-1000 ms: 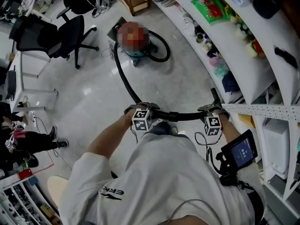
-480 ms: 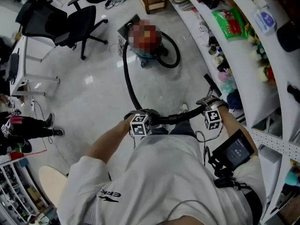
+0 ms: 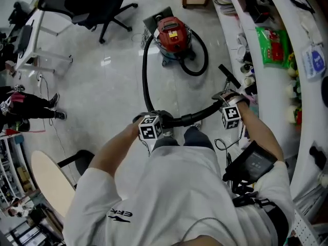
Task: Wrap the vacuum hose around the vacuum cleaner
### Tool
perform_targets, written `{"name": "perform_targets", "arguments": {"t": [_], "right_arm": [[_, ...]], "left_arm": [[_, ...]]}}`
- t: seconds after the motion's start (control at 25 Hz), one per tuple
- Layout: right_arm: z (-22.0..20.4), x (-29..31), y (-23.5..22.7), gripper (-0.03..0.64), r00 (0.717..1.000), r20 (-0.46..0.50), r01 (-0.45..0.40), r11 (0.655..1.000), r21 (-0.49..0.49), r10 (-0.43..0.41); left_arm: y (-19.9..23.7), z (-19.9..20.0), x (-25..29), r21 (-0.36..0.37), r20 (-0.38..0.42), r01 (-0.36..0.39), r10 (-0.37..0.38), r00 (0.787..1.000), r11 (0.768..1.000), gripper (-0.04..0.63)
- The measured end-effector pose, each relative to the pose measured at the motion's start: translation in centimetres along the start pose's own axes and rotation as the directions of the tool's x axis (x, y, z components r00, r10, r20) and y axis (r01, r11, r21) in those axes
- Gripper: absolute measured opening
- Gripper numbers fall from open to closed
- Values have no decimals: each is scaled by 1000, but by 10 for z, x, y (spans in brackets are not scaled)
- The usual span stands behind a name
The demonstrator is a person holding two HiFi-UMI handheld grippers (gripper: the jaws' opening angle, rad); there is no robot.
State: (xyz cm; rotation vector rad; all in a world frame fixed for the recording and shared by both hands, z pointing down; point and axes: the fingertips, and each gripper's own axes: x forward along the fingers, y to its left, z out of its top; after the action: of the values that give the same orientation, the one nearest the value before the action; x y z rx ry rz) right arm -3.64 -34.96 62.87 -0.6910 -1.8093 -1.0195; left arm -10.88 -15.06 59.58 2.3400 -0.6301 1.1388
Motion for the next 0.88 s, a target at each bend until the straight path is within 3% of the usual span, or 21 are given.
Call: {"name": "perform_targets", "arguments": {"t": [0.24, 0.52, 0.88], "right_arm": [[-31, 7, -54, 123, 1000, 27, -10, 994, -110, 14], [-67, 22, -114, 123, 999, 5, -49, 978, -205, 51], [-105, 44, -181, 124, 993, -42, -118, 940, -320, 110]], "left_arm": [[27, 28, 10, -93, 32, -26, 29, 999, 995, 161], [68, 57, 29, -195, 138, -14, 42, 990, 981, 160], [125, 83, 46, -222, 263, 48, 12, 965, 974, 153]]}}
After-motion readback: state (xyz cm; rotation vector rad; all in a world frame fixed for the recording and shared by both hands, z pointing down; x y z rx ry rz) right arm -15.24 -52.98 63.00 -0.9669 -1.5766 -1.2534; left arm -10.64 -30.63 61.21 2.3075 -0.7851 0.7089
